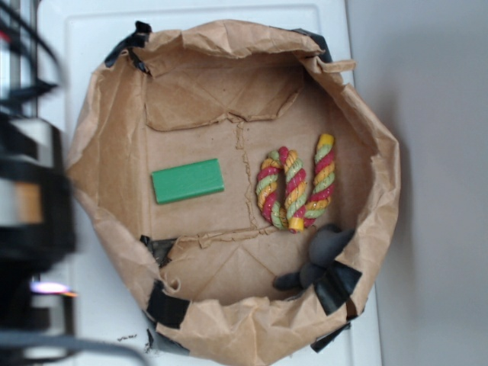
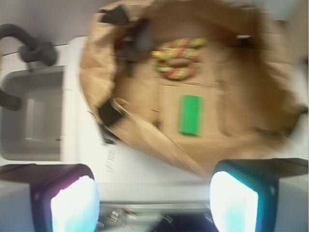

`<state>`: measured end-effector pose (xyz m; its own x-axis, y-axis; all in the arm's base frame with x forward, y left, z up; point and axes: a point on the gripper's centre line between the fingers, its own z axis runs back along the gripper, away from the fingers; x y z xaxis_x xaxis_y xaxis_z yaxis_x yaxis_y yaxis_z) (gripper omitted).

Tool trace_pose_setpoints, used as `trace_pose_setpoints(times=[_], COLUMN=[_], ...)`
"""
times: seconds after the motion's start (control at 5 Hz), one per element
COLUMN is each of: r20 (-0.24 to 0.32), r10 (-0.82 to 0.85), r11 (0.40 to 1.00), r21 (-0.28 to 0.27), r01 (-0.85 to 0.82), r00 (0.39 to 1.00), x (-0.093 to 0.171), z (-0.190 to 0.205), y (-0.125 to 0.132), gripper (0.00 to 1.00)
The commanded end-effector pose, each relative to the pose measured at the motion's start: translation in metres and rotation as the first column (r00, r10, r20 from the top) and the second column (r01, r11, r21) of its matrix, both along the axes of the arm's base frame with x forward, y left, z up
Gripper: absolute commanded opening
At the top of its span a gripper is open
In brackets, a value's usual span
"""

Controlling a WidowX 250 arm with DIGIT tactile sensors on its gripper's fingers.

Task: Grab the green block.

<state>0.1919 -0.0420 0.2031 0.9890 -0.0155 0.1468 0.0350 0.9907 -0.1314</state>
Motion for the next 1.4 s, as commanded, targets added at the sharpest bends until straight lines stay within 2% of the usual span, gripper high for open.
trace_pose_setpoints(times=[0.0, 0.6, 0.8, 1.2], r20=[0.070, 0.070, 0.083, 0.038], r10=[0.072, 0.072, 0.069, -0.006], r11=[0.997, 0.997, 0.997, 0.996], r21=[0.010, 0.010, 0.039, 0.091], r01=[-0.073, -0.073, -0.072, 0.003], r00=[0.995, 0.995, 0.994, 0.999], x=[0.069, 0.069, 0.071, 0.067], z=[-0.027, -0.027, -0.076, -0.145], y=[0.040, 0.040, 0.055, 0.063], gripper=[1.00, 1.00, 1.00, 1.00])
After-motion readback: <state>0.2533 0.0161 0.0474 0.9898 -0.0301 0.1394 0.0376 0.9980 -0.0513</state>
